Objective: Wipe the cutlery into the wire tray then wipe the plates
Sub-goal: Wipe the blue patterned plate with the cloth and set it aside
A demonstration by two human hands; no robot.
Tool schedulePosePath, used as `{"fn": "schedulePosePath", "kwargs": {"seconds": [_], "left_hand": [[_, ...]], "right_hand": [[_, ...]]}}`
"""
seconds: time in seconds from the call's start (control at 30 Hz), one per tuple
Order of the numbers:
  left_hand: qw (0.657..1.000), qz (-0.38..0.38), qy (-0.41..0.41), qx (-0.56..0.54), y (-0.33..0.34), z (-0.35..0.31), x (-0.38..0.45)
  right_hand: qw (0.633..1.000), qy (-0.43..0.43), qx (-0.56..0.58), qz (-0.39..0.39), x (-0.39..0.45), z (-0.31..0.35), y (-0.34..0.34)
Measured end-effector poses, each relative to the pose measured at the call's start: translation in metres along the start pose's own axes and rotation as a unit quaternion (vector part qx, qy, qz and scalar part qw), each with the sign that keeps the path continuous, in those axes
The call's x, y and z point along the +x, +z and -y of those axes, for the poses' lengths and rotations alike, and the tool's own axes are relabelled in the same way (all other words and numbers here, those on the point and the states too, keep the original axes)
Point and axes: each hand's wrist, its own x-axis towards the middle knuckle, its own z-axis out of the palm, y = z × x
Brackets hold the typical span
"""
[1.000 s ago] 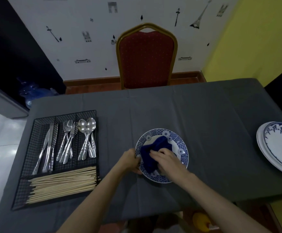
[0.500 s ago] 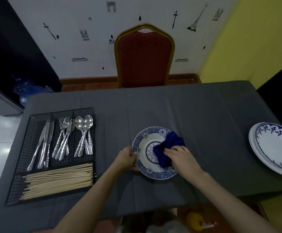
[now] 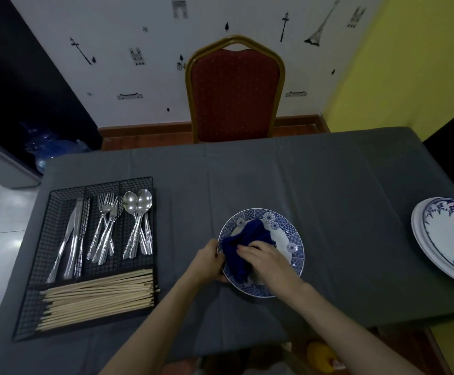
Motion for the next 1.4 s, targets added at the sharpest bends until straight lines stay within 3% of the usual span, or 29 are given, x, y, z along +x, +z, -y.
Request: {"fn": "schedulePosePath", "kwargs": {"seconds": [0.27, 0.43, 0.7, 0.83, 0.93, 1.1, 1.23, 1.4], "left_hand": [[0.999, 0.015, -0.022, -0.025, -0.001, -0.001, 0.005], [0.999, 0.004, -0.028, -0.030, -0.003, -0.002, 0.005], [0.998, 0.022, -0.040, -0.052, 0.000, 0.006, 0.013], [0.997, 0.037, -0.034, -0.050, -0.001, 0.003, 0.013], [0.996, 0.045, -0.029, -0.070, -0.002, 0.002, 0.011], [0.996, 0.027, -0.012, -0.084, 0.002, 0.001, 0.004], [0.995, 0.008, 0.012, -0.101, 0.003, -0.002, -0.003], [0.993, -0.023, 0.045, -0.110, 0.003, -0.029, -0.009]], "right_hand": [[0.992, 0.084, -0.088, -0.036, 0.018, -0.016, -0.014], [0.981, 0.122, -0.147, -0.018, -0.001, -0.023, -0.022], [0.996, 0.042, -0.067, 0.033, -0.039, -0.040, -0.034], [0.997, -0.024, 0.009, 0.072, -0.035, -0.027, -0.025], [0.997, -0.026, 0.013, 0.067, -0.017, -0.012, -0.011], [0.997, 0.043, -0.068, 0.018, 0.007, -0.008, -0.009], [0.980, 0.132, -0.143, 0.026, 0.009, -0.019, -0.022], [0.973, 0.171, -0.153, 0.035, -0.011, -0.037, -0.041]]}}
